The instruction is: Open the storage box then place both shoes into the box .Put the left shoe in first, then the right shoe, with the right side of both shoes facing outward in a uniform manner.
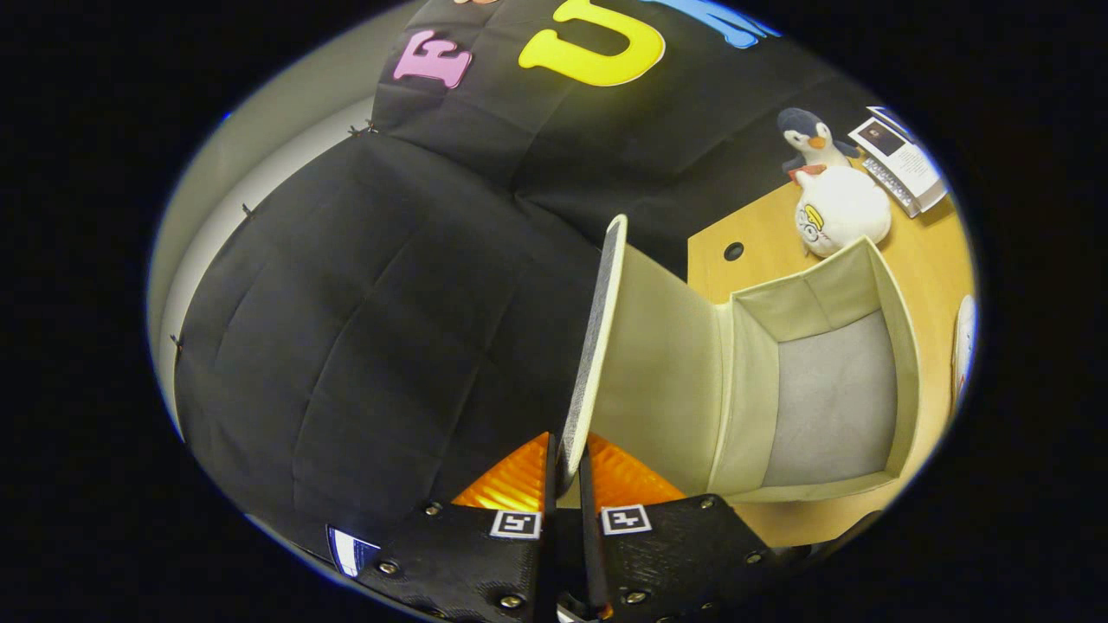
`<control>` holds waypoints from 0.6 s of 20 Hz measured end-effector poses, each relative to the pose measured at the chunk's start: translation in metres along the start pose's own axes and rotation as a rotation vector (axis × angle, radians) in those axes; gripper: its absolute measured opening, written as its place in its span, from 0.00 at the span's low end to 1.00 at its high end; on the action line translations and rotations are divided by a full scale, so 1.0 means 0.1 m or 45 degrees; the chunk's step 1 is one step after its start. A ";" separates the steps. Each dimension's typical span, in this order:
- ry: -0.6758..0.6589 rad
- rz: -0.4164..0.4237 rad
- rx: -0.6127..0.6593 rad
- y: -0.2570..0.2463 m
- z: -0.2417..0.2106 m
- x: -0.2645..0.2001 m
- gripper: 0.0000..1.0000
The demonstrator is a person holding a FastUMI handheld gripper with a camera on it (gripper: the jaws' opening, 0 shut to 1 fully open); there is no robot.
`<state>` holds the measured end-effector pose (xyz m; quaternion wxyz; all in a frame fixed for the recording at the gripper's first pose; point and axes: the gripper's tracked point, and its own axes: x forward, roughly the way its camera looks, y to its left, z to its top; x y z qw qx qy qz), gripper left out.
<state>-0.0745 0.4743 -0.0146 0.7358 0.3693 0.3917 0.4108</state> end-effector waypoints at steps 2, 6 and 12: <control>0.007 0.008 -0.038 0.06 -0.05 0.04 0.40; -0.044 -0.022 -0.104 0.02 0.05 -0.08 0.96; -0.142 -0.134 -0.175 -0.32 0.29 -0.47 0.96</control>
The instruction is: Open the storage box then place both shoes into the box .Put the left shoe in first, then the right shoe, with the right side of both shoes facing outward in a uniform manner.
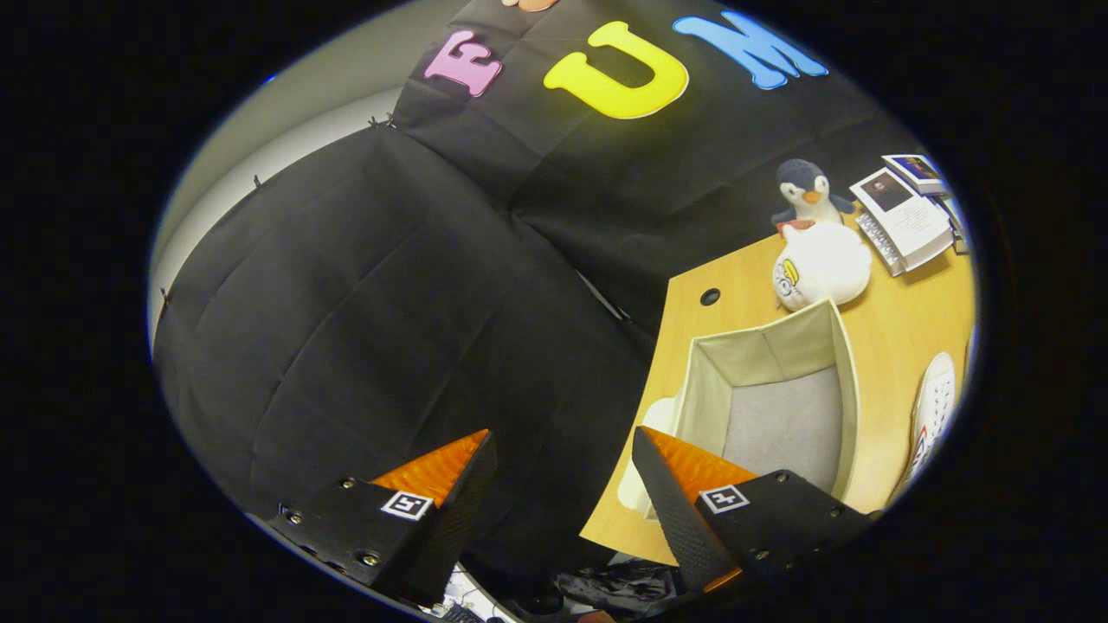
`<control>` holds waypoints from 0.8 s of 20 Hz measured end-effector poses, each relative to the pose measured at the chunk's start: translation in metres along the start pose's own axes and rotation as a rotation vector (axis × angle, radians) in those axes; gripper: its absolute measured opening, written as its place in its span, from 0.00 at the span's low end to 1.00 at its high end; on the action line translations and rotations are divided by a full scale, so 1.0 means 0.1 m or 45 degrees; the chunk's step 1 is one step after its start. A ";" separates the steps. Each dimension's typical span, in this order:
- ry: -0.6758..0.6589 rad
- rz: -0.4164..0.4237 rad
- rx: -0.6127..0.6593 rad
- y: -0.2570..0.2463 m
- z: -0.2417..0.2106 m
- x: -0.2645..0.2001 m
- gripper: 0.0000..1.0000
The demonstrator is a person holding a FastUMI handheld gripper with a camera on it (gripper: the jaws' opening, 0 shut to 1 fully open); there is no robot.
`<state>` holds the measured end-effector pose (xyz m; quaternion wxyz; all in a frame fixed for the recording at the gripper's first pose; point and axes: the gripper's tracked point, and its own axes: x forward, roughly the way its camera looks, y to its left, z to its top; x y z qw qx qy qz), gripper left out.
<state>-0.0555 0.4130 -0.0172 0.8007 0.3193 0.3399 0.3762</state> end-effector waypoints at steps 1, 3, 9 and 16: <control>-0.011 -0.019 -0.012 -0.07 0.03 -0.06 0.96; -0.032 -0.076 -0.059 -0.27 0.11 -0.19 0.96; -0.055 -0.201 -0.160 -0.80 0.22 -0.52 0.96; -0.092 -0.383 -0.262 -1.55 0.33 -0.92 0.96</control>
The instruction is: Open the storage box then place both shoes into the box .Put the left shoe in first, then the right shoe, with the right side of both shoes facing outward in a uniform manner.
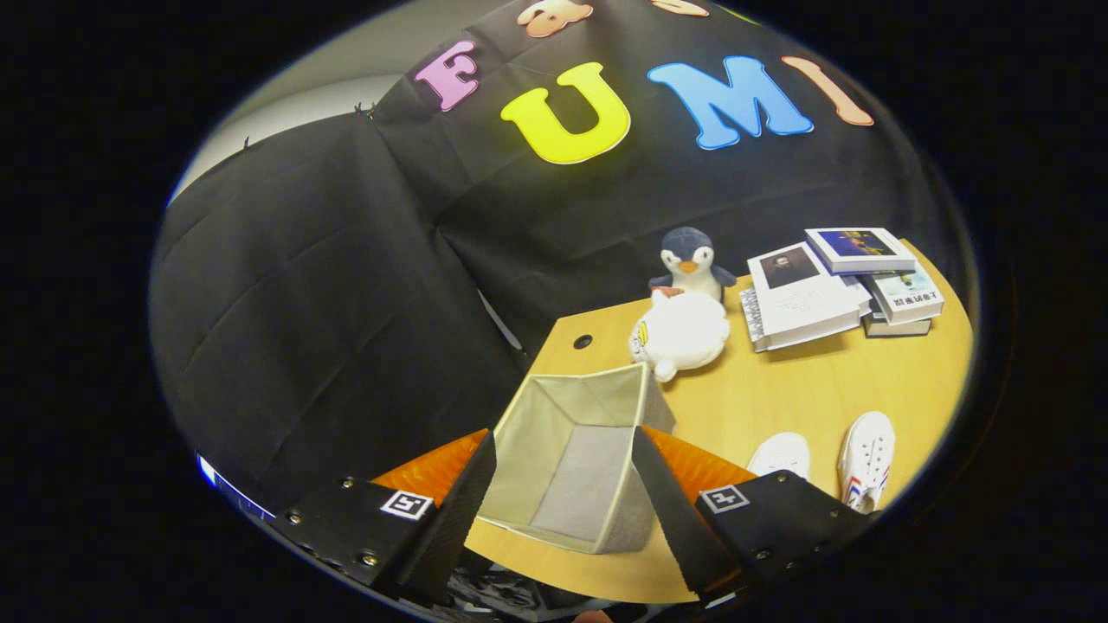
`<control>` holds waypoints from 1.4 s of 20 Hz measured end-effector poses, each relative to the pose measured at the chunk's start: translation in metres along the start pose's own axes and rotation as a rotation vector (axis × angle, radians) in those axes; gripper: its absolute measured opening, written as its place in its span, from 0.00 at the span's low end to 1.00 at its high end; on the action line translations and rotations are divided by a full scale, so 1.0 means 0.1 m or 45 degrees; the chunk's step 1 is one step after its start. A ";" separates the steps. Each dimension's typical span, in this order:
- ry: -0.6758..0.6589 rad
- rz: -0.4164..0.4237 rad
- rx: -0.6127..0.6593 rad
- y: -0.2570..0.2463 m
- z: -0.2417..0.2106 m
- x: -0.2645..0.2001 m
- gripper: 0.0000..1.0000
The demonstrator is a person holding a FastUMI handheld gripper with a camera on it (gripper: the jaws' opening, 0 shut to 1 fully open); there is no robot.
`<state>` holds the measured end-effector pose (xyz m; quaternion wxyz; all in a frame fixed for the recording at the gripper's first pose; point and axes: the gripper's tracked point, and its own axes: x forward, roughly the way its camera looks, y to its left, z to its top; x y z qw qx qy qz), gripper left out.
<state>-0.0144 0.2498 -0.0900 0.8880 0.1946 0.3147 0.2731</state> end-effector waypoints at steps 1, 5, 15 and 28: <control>0.003 -0.028 -0.011 -0.12 -0.02 -0.02 0.96; 0.019 -0.122 -0.015 -0.59 -0.14 -0.10 0.97; 0.117 -0.335 -0.095 -1.57 -0.52 -0.21 0.98; 0.372 -0.435 -0.052 -2.23 -1.36 -0.04 0.97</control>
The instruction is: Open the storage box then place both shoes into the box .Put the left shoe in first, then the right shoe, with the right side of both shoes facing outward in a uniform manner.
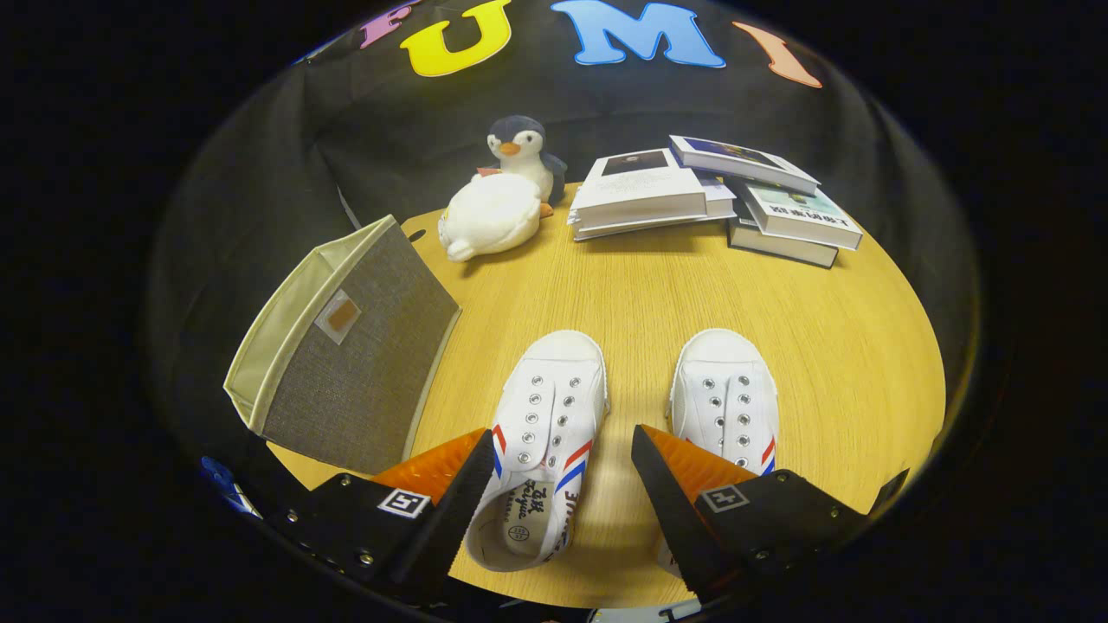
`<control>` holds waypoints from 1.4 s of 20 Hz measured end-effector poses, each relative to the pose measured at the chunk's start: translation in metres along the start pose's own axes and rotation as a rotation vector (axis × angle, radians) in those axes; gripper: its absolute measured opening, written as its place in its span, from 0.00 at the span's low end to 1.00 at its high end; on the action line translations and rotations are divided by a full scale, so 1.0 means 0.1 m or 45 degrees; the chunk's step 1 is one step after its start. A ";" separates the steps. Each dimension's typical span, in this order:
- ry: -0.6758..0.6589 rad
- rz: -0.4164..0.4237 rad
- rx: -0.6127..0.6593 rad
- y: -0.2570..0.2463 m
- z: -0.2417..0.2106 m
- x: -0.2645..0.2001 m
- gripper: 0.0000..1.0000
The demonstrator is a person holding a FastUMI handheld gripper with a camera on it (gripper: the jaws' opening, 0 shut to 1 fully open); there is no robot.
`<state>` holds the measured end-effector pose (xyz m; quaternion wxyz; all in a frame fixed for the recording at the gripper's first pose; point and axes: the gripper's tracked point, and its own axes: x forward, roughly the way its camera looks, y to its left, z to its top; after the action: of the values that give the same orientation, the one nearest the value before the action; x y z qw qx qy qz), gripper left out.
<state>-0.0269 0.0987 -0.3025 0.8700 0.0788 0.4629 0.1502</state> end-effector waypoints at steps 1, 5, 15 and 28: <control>0.015 -0.007 0.003 -0.02 -0.03 0.02 0.97; 0.073 -0.028 0.009 -0.09 -0.17 0.15 0.93; 0.175 -0.003 0.091 -0.08 -0.42 0.28 0.56; 0.210 -0.004 0.281 0.04 -0.34 0.16 0.00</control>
<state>-0.0479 0.1075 -0.3328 0.8154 0.1610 0.5465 0.1030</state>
